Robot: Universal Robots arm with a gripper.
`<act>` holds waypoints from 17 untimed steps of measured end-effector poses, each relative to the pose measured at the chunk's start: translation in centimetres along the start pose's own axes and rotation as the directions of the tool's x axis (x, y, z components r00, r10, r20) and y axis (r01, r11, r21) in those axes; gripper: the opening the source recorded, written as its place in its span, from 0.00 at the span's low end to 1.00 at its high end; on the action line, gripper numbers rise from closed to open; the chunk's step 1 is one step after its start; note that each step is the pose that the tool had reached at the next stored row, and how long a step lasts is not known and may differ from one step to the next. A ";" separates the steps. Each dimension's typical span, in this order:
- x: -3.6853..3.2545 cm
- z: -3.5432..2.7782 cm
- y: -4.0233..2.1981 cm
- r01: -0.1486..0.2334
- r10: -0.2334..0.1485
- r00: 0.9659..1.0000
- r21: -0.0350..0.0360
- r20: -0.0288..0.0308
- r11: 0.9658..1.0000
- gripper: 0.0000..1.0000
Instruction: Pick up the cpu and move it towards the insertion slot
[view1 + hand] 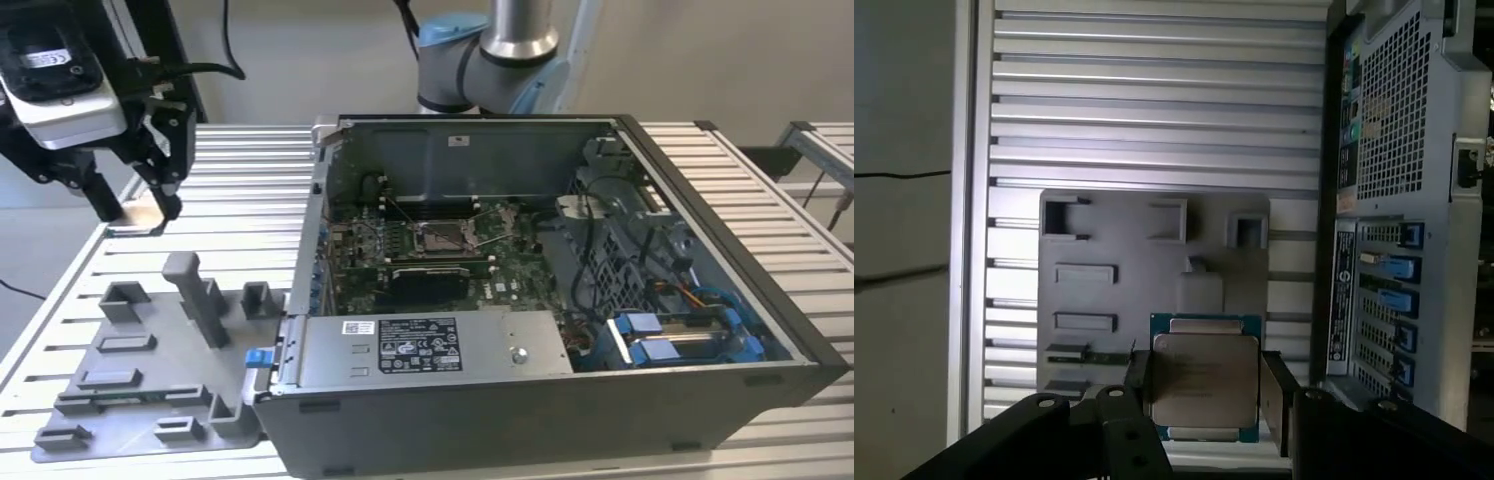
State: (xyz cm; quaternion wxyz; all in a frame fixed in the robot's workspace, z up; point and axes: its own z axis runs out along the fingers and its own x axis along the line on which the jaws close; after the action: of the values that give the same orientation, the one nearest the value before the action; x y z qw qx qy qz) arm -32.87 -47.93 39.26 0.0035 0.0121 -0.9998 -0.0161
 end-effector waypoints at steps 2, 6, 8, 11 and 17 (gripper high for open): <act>-0.69 0.02 0.02 0.000 0.000 1.000 0.000 0.000 1.000 0.00; -2.05 0.06 0.04 0.000 0.000 1.000 0.000 0.000 1.000 0.00; -2.67 0.09 0.07 0.000 0.000 1.000 0.000 0.000 1.000 0.00; -3.62 0.14 0.11 0.000 0.000 1.000 0.000 0.000 1.000 0.00; -5.52 0.26 0.19 0.000 0.000 1.000 0.000 0.000 1.000 0.00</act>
State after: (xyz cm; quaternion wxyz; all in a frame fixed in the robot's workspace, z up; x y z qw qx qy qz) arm -27.36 -47.59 38.97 0.0035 0.0121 -0.9998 -0.0159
